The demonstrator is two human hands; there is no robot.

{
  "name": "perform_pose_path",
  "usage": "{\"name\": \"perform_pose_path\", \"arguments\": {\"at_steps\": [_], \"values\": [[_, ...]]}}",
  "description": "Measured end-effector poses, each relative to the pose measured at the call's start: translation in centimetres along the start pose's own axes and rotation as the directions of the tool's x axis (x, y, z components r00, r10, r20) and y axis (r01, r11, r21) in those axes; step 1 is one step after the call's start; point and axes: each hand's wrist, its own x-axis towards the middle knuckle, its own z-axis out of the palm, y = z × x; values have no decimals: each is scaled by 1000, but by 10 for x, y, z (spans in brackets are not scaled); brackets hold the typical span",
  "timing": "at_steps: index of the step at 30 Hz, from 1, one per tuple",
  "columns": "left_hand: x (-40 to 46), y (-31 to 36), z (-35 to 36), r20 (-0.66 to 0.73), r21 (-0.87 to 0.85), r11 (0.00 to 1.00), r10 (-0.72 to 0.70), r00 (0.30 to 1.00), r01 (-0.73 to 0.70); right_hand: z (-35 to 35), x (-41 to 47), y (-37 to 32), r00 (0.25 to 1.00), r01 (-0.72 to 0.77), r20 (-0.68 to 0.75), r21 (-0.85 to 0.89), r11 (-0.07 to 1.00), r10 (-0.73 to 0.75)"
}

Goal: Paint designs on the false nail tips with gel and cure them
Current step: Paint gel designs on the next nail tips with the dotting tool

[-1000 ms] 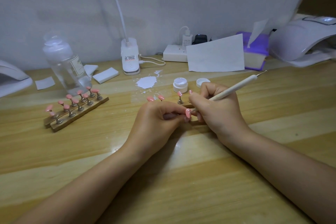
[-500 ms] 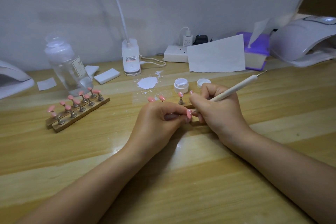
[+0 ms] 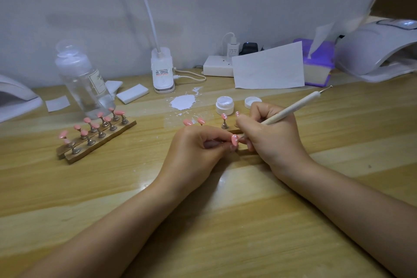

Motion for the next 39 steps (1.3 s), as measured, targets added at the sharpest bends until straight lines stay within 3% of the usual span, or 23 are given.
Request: {"name": "perform_pose_path", "arguments": {"at_steps": [31, 39], "values": [[0, 0, 0, 7, -3, 1000, -13, 1000, 13, 0, 1, 3, 1000, 1, 0, 25, 1000, -1], [0, 1, 0, -14, 6, 1000, -3, 1000, 3, -4, 4, 3, 986, 38, -166, 80, 996, -25]]}}
